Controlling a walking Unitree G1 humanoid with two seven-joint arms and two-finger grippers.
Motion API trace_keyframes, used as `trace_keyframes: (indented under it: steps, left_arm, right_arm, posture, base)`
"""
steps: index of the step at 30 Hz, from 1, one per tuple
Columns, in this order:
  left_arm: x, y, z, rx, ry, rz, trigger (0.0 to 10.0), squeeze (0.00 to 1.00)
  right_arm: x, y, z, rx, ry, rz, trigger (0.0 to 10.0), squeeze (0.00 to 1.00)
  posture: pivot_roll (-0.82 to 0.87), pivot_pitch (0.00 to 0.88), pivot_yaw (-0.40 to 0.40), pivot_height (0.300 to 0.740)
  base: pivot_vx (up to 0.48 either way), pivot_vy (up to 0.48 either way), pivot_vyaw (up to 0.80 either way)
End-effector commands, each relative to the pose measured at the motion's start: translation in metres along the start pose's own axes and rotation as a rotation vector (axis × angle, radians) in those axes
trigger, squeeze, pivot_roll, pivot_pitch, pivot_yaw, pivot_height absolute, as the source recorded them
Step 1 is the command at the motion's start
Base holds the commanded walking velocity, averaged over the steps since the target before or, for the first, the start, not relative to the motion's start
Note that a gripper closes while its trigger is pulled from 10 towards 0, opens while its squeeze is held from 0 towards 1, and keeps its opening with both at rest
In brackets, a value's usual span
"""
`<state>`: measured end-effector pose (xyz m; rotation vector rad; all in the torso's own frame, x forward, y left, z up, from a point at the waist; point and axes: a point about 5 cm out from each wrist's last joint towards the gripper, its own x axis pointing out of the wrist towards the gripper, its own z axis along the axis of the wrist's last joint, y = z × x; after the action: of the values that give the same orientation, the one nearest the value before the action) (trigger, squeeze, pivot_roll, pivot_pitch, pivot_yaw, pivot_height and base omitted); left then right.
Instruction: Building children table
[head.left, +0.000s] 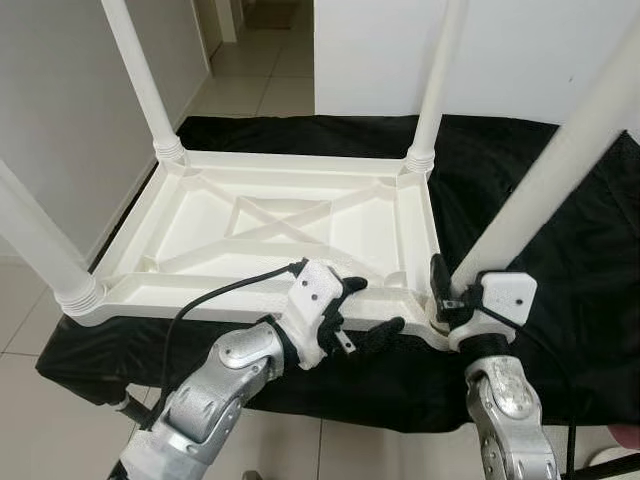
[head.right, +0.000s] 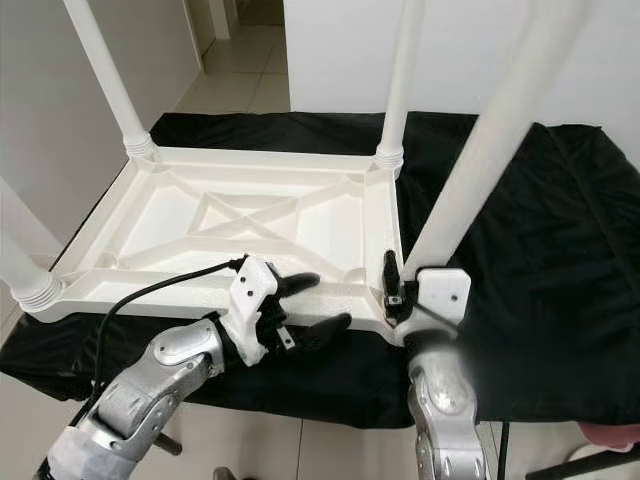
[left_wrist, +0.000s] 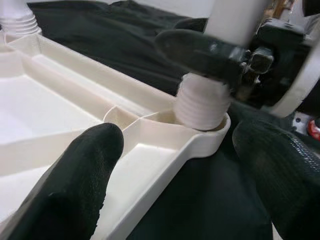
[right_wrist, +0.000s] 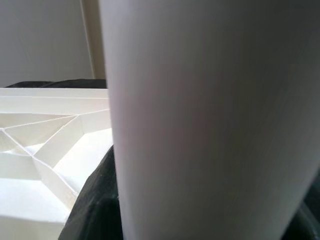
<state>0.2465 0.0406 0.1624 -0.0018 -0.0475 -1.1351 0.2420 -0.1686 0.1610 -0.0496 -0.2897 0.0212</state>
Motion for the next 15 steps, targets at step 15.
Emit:
trace_keyframes:
  steps: [15]
  left_arm:
    - [-0.006,0.0,0.005,0.01,0.021,0.01,10.0,0.0]
  right_arm:
    - [-0.011,-0.001,-0.03,-0.094,0.108,0.185,10.0,0.0]
  posture:
    - [-0.09,0.081,0.078,0.74]
  base:
    - [0.0,0.0,0.0]
